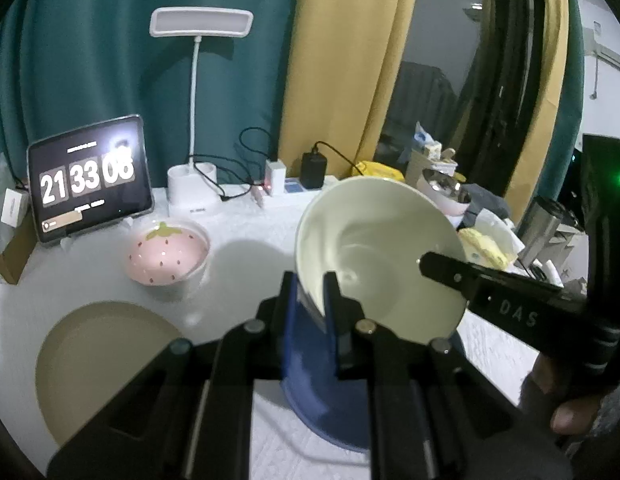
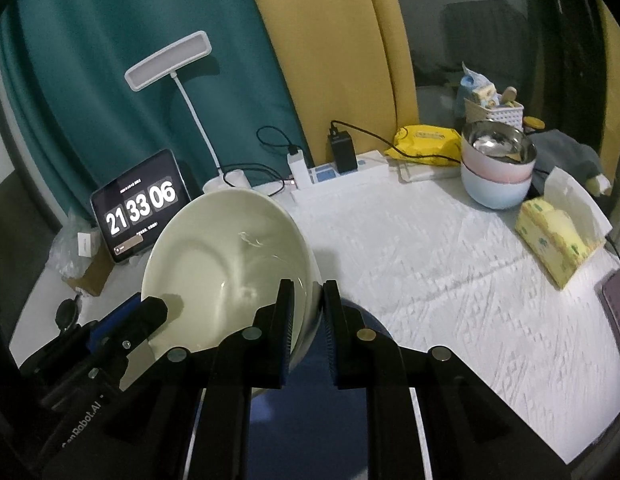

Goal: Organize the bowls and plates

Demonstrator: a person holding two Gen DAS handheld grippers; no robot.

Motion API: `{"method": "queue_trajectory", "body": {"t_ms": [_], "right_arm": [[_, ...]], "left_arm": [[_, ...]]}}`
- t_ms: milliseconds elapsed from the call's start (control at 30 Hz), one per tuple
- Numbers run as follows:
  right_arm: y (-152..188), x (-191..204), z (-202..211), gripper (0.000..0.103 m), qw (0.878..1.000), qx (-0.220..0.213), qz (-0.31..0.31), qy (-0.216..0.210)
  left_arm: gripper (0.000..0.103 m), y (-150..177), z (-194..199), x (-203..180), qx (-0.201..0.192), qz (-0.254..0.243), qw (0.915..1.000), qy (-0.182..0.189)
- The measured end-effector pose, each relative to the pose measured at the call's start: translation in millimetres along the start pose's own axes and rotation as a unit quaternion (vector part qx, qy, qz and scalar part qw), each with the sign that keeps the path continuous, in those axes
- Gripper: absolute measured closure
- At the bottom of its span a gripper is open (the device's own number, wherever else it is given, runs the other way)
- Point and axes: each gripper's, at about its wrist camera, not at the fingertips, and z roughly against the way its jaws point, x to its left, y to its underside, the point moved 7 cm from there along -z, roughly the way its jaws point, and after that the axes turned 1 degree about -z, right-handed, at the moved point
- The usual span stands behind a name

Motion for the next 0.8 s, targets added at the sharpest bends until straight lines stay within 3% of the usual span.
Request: {"method": "queue_trajectory", "body": {"t_ms": [800], "right_arm": [[48.2,-18.8,-5.5,0.087,0.999,0.043,-0.017,0.008]], "left_arm": [[0.09,43.1,-5.2,-14.9,0.039,-0.008,0.9992,-0.002]]}}
